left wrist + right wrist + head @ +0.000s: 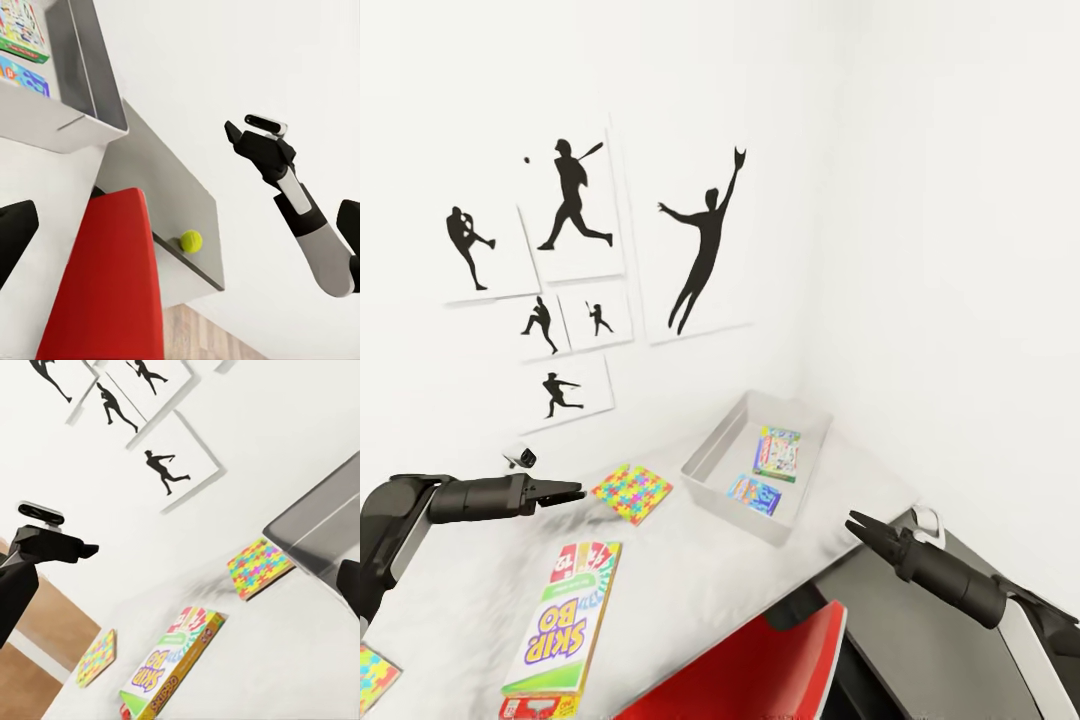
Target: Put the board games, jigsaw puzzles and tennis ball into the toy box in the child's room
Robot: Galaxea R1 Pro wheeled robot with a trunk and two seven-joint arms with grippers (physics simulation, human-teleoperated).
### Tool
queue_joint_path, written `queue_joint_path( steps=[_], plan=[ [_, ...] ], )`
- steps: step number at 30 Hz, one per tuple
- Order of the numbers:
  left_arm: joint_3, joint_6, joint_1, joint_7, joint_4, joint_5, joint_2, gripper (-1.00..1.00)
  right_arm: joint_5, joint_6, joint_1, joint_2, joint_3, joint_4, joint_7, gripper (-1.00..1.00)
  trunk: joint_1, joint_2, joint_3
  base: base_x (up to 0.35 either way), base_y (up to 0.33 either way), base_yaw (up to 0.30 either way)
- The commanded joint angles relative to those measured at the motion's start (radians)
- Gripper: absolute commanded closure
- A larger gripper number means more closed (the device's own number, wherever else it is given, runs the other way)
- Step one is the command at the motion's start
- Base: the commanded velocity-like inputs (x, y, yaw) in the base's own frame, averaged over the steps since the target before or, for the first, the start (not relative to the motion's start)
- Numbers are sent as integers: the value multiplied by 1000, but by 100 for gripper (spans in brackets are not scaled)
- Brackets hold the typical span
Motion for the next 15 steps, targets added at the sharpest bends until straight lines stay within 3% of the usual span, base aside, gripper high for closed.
queue_joint_path(
  steps=[1, 8, 15],
  plan=[
    [-1, 11, -1, -4, 0, 0, 0, -100, -5, 8, -1, 0, 0, 0, 1, -100, 0, -2, -1, -160, 0, 68],
    [0, 11, 1, -4, 0, 0, -1, -100, -5, 8, -1, 0, 0, 0, 0, -100, 0, -2, 10, -211, 0, 110],
    [0, 11, 1, -4, 0, -2, 0, -100, -3, 7, -1, 1, 0, 1, -4, -100, 0, -2, 19, -248, 63, 200]
  ],
)
